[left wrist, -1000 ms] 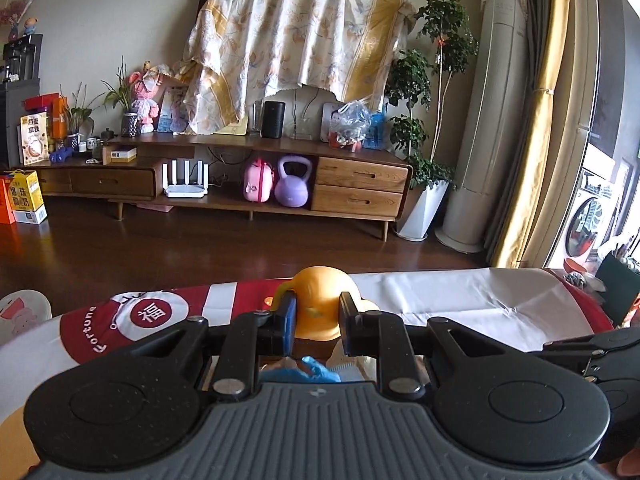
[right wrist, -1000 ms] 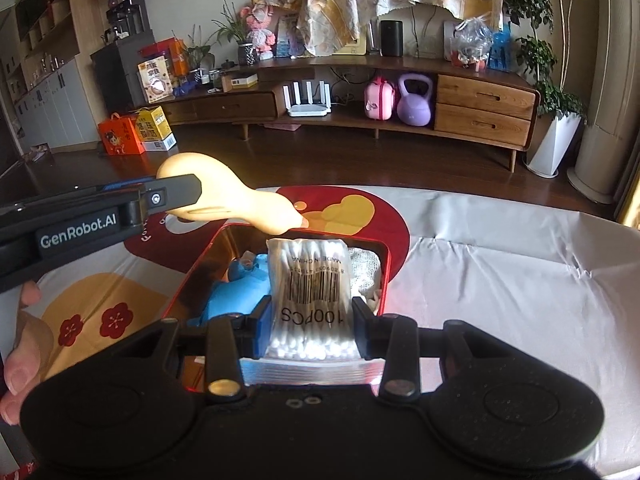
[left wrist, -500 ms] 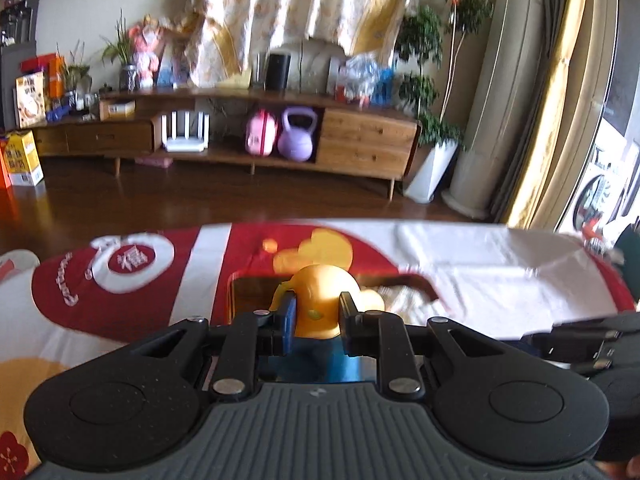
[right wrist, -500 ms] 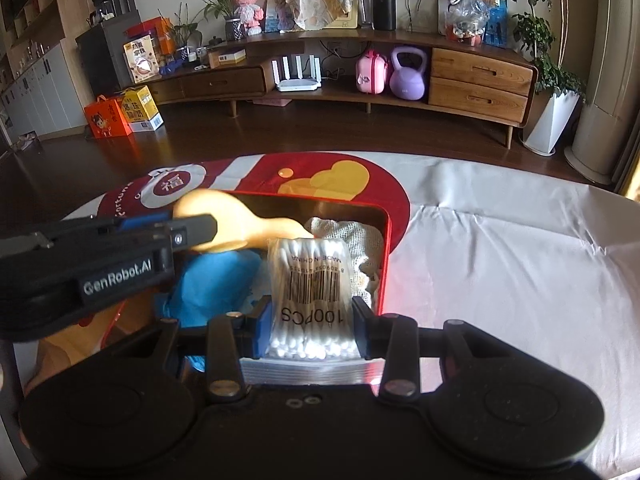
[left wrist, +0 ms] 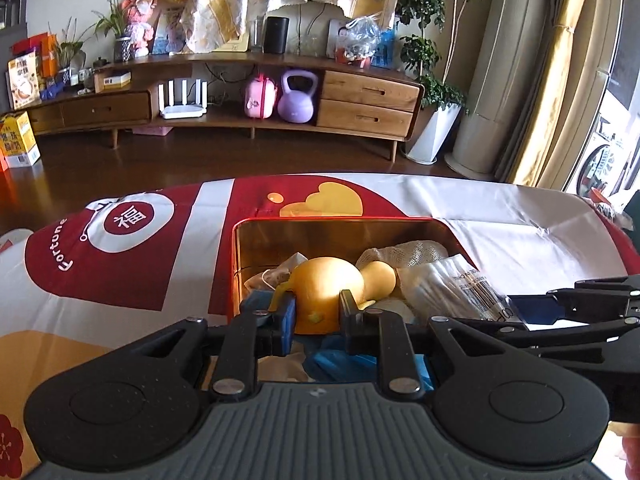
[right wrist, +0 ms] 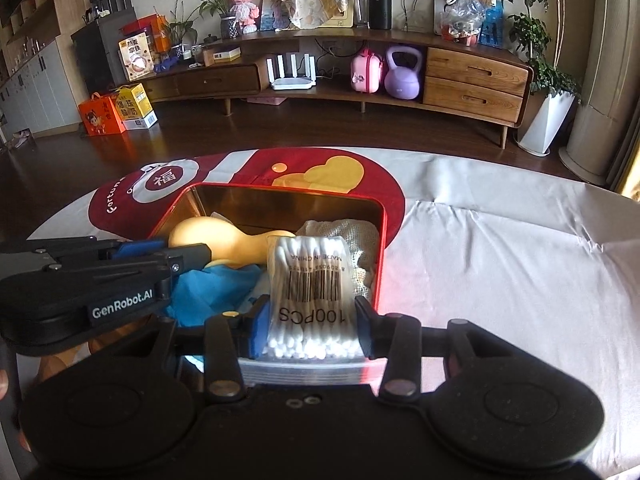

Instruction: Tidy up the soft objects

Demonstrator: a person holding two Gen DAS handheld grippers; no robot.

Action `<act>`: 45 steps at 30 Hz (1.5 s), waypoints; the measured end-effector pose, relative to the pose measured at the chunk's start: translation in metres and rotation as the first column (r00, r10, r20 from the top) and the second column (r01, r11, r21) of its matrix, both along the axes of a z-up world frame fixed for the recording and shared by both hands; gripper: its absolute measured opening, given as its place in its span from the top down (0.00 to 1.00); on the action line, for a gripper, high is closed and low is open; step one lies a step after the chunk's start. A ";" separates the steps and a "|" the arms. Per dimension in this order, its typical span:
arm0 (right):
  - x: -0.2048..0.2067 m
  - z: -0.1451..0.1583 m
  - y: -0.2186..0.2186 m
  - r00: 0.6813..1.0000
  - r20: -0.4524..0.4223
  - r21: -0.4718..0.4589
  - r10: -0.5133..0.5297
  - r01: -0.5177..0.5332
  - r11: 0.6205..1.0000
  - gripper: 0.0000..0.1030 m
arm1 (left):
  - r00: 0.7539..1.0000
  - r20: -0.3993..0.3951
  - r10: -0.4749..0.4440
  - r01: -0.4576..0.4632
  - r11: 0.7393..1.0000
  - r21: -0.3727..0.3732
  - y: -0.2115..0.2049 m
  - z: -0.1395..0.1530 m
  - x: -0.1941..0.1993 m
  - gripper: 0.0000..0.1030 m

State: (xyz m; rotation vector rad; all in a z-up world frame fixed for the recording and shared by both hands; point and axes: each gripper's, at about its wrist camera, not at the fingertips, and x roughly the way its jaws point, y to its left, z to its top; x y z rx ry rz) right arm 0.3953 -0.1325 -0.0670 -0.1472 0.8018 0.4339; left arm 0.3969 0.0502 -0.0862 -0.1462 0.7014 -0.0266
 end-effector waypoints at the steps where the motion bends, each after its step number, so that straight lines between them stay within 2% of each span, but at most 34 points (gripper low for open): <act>1: -0.001 0.001 -0.001 1.000 0.003 0.003 -0.001 0.001 1.000 0.56 | 1.000 -0.004 0.003 -0.003 1.000 -0.006 0.001 0.001 0.000 0.75; 4: -0.005 0.005 -0.002 1.000 0.017 0.001 -0.005 0.005 1.000 0.51 | 1.000 -0.016 0.006 -0.006 1.000 -0.017 0.003 0.005 -0.002 0.71; 6: -0.008 0.008 -0.003 1.000 0.024 0.003 -0.005 0.005 1.000 0.47 | 1.000 -0.015 -0.002 0.002 1.000 -0.019 0.004 0.007 -0.005 0.63; 8: -0.012 0.012 -0.005 0.999 0.034 0.006 -0.007 0.007 1.000 0.45 | 1.000 0.002 -0.001 0.001 1.000 -0.018 0.004 0.011 -0.011 0.43; 9: -0.014 0.013 -0.005 0.999 0.036 0.007 -0.007 0.007 1.000 0.44 | 1.000 0.014 0.000 0.001 1.000 -0.021 0.004 0.013 -0.015 0.41; 18: -0.042 0.036 -0.014 0.998 0.068 0.022 0.003 -0.005 1.000 0.37 | 0.999 0.037 -0.013 0.014 1.000 -0.010 0.001 0.037 -0.038 0.40; 22: -0.059 0.049 -0.020 0.996 0.090 0.035 0.010 -0.013 0.999 0.32 | 0.998 0.053 -0.020 0.020 1.000 0.007 -0.002 0.049 -0.056 0.40; 25: -0.074 0.058 -0.026 0.994 0.105 0.052 0.014 -0.019 0.998 0.29 | 0.998 0.056 -0.026 0.025 1.000 0.009 -0.003 0.058 -0.070 0.36; 33: -0.109 0.077 -0.041 0.988 0.155 0.099 0.008 -0.023 0.995 0.26 | 0.996 0.076 -0.054 0.053 0.998 0.019 -0.010 0.076 -0.109 0.35; 38: -0.129 0.083 -0.051 0.983 0.181 0.137 0.007 -0.032 0.990 0.22 | 0.993 0.096 -0.062 0.061 0.998 0.015 -0.013 0.083 -0.132 0.29; 41: -0.143 0.084 -0.055 0.980 0.198 0.146 0.011 -0.041 0.988 0.18 | 0.993 0.099 -0.069 0.069 0.998 0.003 -0.013 0.086 -0.147 0.29; 45: -0.161 0.086 -0.061 0.975 0.220 0.165 0.017 -0.055 0.985 0.14 | 0.991 0.109 -0.078 0.076 0.997 0.022 -0.018 0.088 -0.167 0.24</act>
